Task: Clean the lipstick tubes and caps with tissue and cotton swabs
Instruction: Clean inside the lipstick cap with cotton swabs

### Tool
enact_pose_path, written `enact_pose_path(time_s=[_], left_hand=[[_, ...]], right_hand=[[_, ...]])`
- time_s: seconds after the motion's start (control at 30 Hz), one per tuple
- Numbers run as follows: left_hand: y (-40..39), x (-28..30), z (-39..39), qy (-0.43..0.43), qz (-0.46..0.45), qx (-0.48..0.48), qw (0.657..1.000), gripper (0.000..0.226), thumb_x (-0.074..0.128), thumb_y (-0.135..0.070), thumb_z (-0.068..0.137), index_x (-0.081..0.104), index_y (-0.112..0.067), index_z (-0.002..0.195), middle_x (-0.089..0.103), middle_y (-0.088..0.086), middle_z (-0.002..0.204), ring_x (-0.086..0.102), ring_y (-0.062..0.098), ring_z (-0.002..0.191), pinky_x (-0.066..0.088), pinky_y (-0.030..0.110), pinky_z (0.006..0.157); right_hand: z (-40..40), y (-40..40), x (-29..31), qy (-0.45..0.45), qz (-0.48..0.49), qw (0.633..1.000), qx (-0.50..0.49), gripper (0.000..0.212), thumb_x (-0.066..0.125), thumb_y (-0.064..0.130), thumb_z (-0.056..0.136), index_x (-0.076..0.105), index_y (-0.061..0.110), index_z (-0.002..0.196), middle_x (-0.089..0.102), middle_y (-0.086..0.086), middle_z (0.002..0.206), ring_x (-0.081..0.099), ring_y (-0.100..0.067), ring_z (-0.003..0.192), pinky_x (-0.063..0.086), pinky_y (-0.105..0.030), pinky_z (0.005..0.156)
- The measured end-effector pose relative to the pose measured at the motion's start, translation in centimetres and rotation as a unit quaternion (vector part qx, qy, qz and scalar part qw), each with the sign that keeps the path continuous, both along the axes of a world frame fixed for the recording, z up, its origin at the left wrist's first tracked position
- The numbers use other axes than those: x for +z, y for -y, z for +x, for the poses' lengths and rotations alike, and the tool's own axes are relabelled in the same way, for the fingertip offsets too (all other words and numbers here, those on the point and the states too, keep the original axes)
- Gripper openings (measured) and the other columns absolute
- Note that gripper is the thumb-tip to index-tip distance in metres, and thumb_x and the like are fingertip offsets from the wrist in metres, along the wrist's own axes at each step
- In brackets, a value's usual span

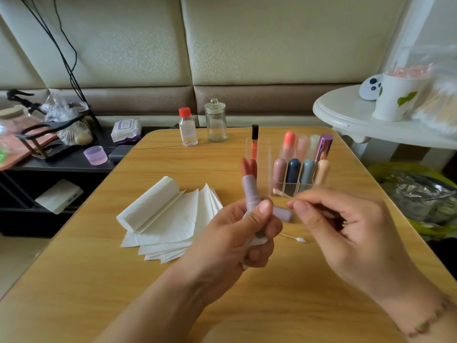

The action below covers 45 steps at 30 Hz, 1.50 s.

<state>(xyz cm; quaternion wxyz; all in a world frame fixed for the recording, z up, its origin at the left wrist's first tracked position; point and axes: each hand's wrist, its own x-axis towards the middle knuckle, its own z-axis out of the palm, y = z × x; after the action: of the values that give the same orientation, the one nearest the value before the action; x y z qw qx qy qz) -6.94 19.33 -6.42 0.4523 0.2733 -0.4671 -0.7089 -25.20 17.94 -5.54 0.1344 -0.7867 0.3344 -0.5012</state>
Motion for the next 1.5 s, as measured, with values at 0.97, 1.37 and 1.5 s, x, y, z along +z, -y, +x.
enact_pose_path(time_s=[0.97,1.37,1.5], left_hand=[[0.2,-0.1,0.2,-0.051,0.000,-0.009,0.999,0.037,0.081,-0.027,0.077,0.054,-0.010,0.096,0.066,-0.003,0.081,0.042,0.008,0.057,0.037,0.017,0.054],[0.4,0.0,0.2,0.085,0.002,0.233,0.969,0.024,0.039,-0.008,0.103,0.059,-0.012,0.115,0.050,0.005,0.087,0.042,0.014,0.062,0.032,0.028,0.059],[0.5,0.1,0.2,0.064,0.036,0.223,0.972,0.010,0.044,-0.009,0.102,0.054,-0.011,0.102,0.044,0.006,0.083,0.042,0.014,0.059,0.033,0.028,0.058]], right_hand=[[0.0,-0.2,-0.2,0.032,0.092,0.994,0.043,0.028,0.046,0.038,0.099,0.057,0.026,0.076,0.046,0.004,0.058,0.041,-0.011,0.050,0.033,-0.025,0.047],[1.1,1.4,-1.7,-0.292,0.072,0.931,-0.209,0.042,0.060,0.048,0.086,0.021,0.035,0.083,0.061,0.011,0.090,0.049,-0.015,0.072,0.023,-0.019,0.048],[1.4,2.2,-2.1,-0.308,0.085,0.917,-0.237,0.041,0.065,0.049,0.087,0.027,0.035,0.082,0.059,0.013,0.091,0.048,-0.011,0.074,0.027,-0.022,0.050]])
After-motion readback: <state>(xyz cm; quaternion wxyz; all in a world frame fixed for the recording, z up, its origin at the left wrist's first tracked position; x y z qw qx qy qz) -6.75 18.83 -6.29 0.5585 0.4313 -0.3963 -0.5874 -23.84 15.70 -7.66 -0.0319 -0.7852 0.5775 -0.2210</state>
